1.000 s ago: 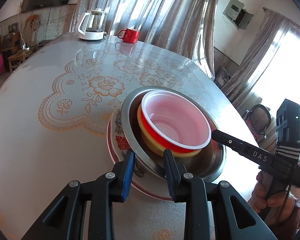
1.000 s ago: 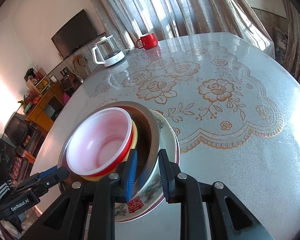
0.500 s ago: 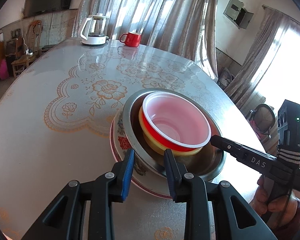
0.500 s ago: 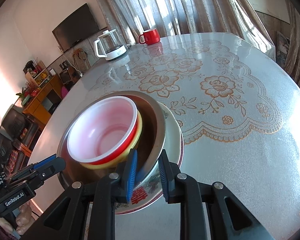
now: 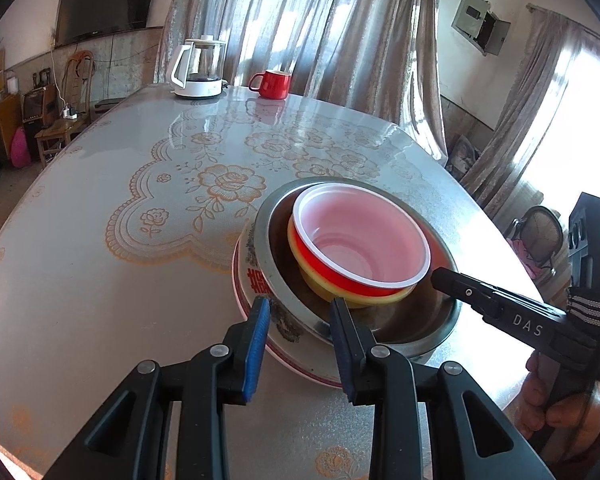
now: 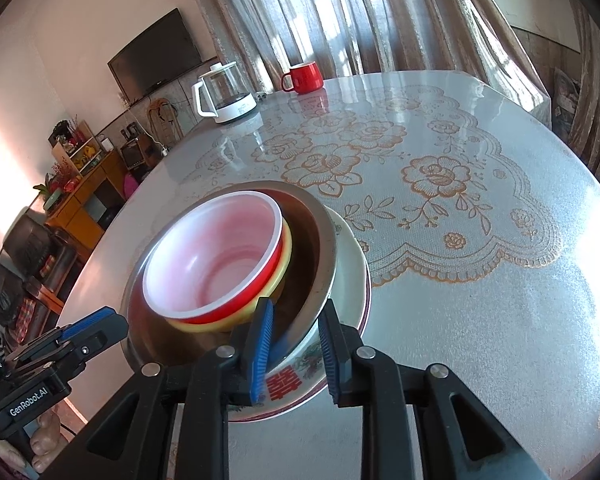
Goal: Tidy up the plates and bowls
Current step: 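Lower the steel bowl onto the plate stack and open the left gripper, then withdraw the left gripper from the stacked dishes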
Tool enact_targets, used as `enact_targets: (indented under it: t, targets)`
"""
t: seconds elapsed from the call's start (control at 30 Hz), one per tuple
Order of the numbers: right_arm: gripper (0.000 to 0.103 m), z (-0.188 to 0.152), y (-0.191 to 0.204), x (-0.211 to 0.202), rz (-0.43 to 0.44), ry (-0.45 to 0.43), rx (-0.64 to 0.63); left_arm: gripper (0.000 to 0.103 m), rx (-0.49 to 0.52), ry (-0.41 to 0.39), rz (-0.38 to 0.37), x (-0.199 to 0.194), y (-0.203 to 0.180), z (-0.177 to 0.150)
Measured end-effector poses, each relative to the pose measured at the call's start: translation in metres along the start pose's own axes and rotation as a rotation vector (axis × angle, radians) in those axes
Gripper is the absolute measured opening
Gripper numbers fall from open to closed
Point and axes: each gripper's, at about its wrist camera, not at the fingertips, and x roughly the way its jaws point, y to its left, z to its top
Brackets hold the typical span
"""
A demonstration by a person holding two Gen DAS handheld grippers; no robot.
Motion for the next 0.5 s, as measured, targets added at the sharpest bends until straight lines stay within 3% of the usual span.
enact_targets:
  t: [0.37,0.5]
  targets:
    - [0.027,-0.004,-0.005,-0.002,0.022,0.013,0.021,0.032,0.015,-0.019,0.047,-0.008,-0.007,-0.005]
    - [0.028,-0.007,-0.004,-0.01,0.016,-0.007,0.013,0.039,0.017,-0.041,0.061,-0.016,-0.009,-0.005]
